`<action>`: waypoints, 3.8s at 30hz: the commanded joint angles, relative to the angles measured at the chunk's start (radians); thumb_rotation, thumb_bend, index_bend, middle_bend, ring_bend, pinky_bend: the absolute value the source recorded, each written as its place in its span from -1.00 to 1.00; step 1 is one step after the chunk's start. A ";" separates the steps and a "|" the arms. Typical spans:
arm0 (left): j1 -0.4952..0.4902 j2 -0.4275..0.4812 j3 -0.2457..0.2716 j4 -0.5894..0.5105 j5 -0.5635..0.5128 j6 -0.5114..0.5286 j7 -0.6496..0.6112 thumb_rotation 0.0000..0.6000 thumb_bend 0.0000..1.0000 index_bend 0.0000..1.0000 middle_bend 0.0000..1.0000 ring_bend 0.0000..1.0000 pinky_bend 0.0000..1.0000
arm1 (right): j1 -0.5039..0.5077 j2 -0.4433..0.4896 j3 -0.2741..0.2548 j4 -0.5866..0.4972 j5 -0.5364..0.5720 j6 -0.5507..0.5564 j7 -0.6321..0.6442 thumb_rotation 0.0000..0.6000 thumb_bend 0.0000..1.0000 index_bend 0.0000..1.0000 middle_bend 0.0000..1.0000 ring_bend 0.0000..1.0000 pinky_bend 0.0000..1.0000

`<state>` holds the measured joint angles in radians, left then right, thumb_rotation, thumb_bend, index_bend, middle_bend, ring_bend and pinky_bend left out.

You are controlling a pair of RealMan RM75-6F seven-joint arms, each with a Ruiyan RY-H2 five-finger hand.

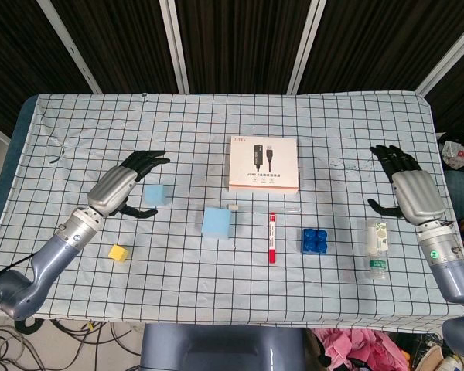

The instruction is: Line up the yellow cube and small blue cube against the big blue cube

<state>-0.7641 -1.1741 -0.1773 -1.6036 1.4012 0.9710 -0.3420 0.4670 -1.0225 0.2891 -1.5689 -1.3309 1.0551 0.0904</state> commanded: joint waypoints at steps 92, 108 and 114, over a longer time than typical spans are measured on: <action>-0.174 -0.390 -0.022 0.352 -0.859 -0.162 0.830 1.00 -0.60 -0.39 -0.88 -1.00 -1.00 | -0.436 -0.116 -0.225 0.001 -0.152 0.508 -0.110 1.00 -0.56 -1.00 -0.92 -1.00 -0.79; -0.186 -0.404 -0.020 0.376 -0.889 -0.175 0.841 1.00 -0.37 -0.17 -0.79 -1.00 -1.00 | -0.438 -0.117 -0.221 0.004 -0.151 0.500 -0.113 1.00 -0.56 -1.00 -0.92 -1.00 -0.79; -0.187 -0.406 -0.021 0.379 -0.911 -0.167 0.850 1.00 -0.30 -0.10 -0.76 -1.00 -1.00 | -0.440 -0.117 -0.219 0.004 -0.152 0.500 -0.111 1.00 -0.56 -1.00 -0.92 -1.00 -0.79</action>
<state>-0.9511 -1.5803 -0.1970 -1.2231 0.4925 0.8019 0.5063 0.0272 -1.1393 0.0704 -1.5653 -1.4826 1.5555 -0.0209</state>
